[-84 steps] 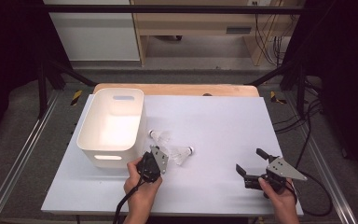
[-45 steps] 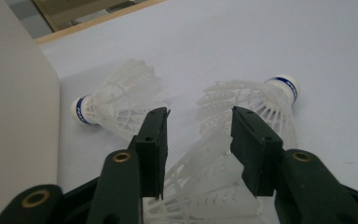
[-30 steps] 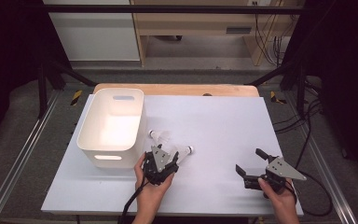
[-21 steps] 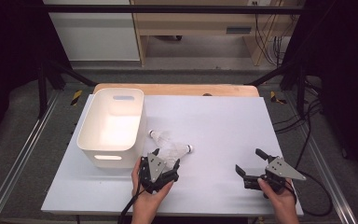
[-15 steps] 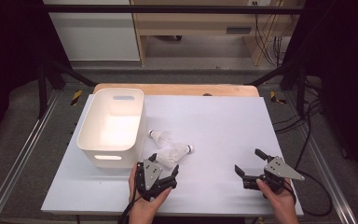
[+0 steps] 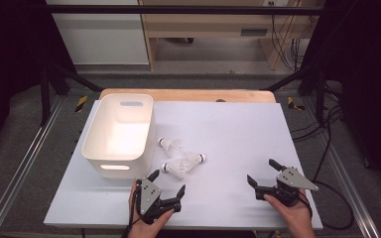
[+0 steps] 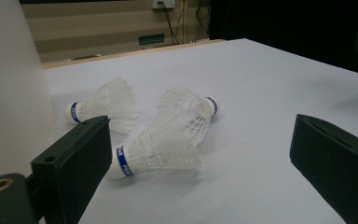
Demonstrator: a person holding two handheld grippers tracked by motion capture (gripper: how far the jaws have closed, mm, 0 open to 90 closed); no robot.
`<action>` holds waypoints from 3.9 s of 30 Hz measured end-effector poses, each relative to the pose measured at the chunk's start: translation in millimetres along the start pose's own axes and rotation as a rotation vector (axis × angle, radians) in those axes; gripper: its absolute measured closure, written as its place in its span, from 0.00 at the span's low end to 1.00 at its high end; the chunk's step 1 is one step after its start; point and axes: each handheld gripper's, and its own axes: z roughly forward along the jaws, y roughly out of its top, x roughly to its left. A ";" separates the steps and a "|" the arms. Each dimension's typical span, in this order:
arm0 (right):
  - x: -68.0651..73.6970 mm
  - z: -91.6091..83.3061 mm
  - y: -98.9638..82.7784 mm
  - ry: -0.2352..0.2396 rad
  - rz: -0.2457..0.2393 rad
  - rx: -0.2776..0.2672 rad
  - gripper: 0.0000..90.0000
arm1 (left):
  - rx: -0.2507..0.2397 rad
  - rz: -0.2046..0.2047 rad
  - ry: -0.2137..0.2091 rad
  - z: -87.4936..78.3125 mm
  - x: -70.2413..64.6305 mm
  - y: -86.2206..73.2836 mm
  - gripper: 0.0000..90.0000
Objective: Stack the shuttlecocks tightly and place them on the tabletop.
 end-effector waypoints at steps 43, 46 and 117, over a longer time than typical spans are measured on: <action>126.6 115.6 79.1 0.191 -0.168 0.276 0.86 | -0.142 -0.022 0.064 -57.3 89.7 -7.9 0.06; 133.8 120.7 78.1 0.201 -0.157 0.276 0.95 | -0.144 -0.025 0.064 -57.2 90.2 -7.9 0.06; 69.2 114.9 54.9 0.055 -0.188 0.414 1.00 | -0.141 -0.038 0.057 -55.6 94.9 -9.2 0.06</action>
